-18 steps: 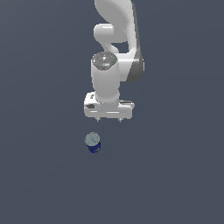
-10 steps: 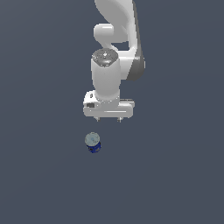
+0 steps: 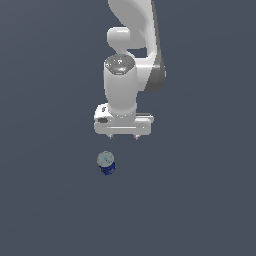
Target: Pick up the object and move it to a goal position.
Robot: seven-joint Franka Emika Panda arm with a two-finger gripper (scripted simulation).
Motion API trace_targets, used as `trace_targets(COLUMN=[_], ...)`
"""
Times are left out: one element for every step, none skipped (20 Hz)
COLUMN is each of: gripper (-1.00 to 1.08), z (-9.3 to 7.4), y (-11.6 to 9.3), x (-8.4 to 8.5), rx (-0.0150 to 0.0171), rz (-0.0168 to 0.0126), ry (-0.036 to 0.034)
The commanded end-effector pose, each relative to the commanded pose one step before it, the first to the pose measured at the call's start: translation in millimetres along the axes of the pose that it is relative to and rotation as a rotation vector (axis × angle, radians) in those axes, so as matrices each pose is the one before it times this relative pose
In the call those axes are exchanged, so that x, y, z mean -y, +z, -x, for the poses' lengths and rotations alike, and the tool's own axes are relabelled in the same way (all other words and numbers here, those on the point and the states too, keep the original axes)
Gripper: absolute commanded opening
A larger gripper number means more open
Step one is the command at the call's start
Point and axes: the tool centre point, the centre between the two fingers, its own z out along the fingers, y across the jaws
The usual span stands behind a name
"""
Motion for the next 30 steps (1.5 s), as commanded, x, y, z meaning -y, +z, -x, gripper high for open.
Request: trace_targets(gripper=[1.00,1.00,1.00,1.00,1.00,1.00,1.00,1.00,1.00,1.00,1.00,1.00,1.00,1.00,1.00,1.00,1.00,1.00,1.00,1.00,1.00,1.00,1.00,1.00,1.00,1.00,1.00,1.00,1.00,1.00], z=[-3.90,-2.31,-2.59,-2.88,-3.18,-3.48,-3.76,-4.03,-4.29,-4.30,-3.98,-3.66,-3.34,-3.03,-2.72,-2.42,-2.13,-1.84,-1.55,-1.26,-0.98,-0.70,-0.41,-0.14,1.02,0.00,0.00,0.01,0.02,0.00], y=[3.17,1.78,2.10,2.38,2.63,2.90,3.22,3.54,3.86,3.96,3.75,3.52,3.28,3.03,2.77,2.50,2.22,1.94,1.65,1.36,1.06,0.76,0.45,0.15,-0.46,0.45,1.33,2.21,3.09,3.90], x=[-4.66,-2.47,-2.79,-3.15,-3.45,-3.79,-4.13,-4.44,-4.77,-4.81,-4.45,-4.12,-3.78,-3.43,-3.09,-2.76,-2.43,-2.11,-1.78,-1.44,-1.13,-0.79,-0.42,-0.16,0.31,0.01,0.03,0.05,0.07,-0.38], rx=[0.00202,0.00101,0.00122,0.00138,0.00146,0.00156,0.00171,0.00185,0.00197,0.00197,0.00182,0.00168,0.00154,0.00139,0.00125,0.00112,0.00098,0.00085,0.00072,0.00058,0.00045,0.00032,0.00018,0.00006,0.00037,0.00000,0.00000,0.00000,0.00000,-0.00009], rz=[0.00044,0.00012,0.00009,0.00013,0.00023,0.00032,0.00039,0.00047,0.00058,0.00066,0.00068,0.00068,0.00068,0.00065,0.00062,0.00058,0.00053,0.00047,0.00041,0.00034,0.00027,0.00019,0.00011,0.00004,0.00008,0.00000,0.00000,0.00000,0.00000,-0.00001], ry=[0.01331,0.00759,0.00876,0.00984,0.01069,0.01163,0.01265,0.01363,0.01457,0.01465,0.01355,0.01251,0.01145,0.01040,0.00936,0.00836,0.00735,0.00637,0.00537,0.00437,0.00341,0.00241,0.00136,0.00048,-0.00215,0.00000,0.00000,0.00000,0.00000,0.00068])
